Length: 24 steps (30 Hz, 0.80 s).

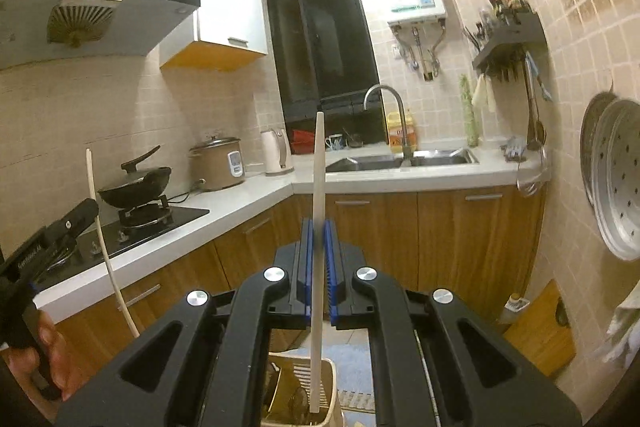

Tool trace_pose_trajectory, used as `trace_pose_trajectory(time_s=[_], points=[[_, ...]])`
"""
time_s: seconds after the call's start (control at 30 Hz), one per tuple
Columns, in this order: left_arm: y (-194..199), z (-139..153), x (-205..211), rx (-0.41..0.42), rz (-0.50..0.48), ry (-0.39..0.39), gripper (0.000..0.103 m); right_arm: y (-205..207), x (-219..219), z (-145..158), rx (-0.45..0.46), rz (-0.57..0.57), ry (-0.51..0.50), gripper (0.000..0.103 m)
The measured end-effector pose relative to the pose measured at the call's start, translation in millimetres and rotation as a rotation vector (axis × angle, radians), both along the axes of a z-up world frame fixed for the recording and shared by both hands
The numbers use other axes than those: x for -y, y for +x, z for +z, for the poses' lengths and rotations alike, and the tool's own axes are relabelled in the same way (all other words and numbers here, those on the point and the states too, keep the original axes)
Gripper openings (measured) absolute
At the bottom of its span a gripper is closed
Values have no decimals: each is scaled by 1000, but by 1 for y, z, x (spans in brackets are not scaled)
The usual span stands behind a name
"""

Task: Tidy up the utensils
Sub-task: 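Lift both held chopsticks up over the beige caddy, then open both tools to drop the chopsticks into the caddy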

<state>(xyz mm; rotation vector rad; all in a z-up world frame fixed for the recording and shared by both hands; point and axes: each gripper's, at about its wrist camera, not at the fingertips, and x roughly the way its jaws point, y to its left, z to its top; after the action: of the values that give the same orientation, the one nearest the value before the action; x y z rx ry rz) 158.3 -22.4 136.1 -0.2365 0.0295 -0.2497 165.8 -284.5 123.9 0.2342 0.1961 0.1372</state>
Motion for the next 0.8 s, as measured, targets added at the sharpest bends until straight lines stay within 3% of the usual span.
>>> trace_pose_trajectory(time_s=[0.27, 0.5, 0.57, 0.73, 0.8], points=[[13, -29, 6, -12, 39, 30, 10, 11, -6, -33, -7, -48, -12, 4], [6, -48, 10, -19, 33, 79, 11, -8, -14, -50, 14, -5, -2, 5], [0, -51, 7, -32, 17, 86, 11, -18, -18, -50, -20, 35, -22, 5], [-27, -52, -7, -23, 11, 92, 38, -46, -16, -48, -44, 68, -37, 8], [-42, -48, -18, -28, 1, 71, 39, -57, -12, -46, -51, 75, -27, 17]])
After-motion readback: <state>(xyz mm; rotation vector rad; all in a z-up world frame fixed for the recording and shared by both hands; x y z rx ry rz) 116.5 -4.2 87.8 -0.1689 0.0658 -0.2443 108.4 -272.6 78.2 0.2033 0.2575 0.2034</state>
